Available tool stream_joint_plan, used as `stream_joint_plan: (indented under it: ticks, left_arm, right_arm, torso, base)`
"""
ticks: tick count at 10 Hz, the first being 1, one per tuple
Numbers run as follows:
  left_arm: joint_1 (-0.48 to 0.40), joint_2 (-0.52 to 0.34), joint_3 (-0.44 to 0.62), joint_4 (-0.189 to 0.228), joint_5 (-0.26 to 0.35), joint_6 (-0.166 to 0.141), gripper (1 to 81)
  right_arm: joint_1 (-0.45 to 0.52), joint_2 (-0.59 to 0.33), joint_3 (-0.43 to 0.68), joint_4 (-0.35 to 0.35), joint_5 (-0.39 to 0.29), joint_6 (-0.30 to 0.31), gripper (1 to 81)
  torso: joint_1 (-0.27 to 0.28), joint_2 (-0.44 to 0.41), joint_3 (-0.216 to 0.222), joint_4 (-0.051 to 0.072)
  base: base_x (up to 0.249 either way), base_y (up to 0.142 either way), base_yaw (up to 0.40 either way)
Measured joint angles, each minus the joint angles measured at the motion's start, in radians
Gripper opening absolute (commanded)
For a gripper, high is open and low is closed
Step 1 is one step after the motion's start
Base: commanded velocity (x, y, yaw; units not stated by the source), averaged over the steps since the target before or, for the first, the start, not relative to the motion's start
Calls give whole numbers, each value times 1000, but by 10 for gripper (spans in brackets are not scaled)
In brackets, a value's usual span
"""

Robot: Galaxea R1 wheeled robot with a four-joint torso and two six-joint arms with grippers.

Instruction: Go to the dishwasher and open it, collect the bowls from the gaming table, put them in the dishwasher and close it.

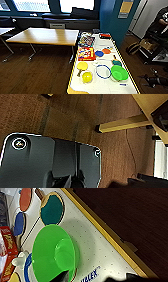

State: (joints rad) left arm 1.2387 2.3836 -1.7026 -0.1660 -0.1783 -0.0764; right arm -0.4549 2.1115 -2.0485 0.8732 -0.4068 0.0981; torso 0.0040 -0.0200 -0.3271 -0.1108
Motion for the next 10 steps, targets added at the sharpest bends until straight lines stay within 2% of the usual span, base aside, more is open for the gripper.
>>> stream_joint_plan:
  ticks: [6, 10]
  left_arm:
    - [0, 6, -9, 0, 0, -1, 811]
    - [0, 10, -11, 0, 1, -1, 811]
  right_arm:
    - [22, 65, 1, 4, 16, 0, 811]
    - [4, 114, 35, 6, 115, 0, 811]
  torso:
    - [0, 0, 0, 0]
    - [0, 0, 0, 0]
  base:
    - [0, 0, 0]
    - [0, 0, 0]
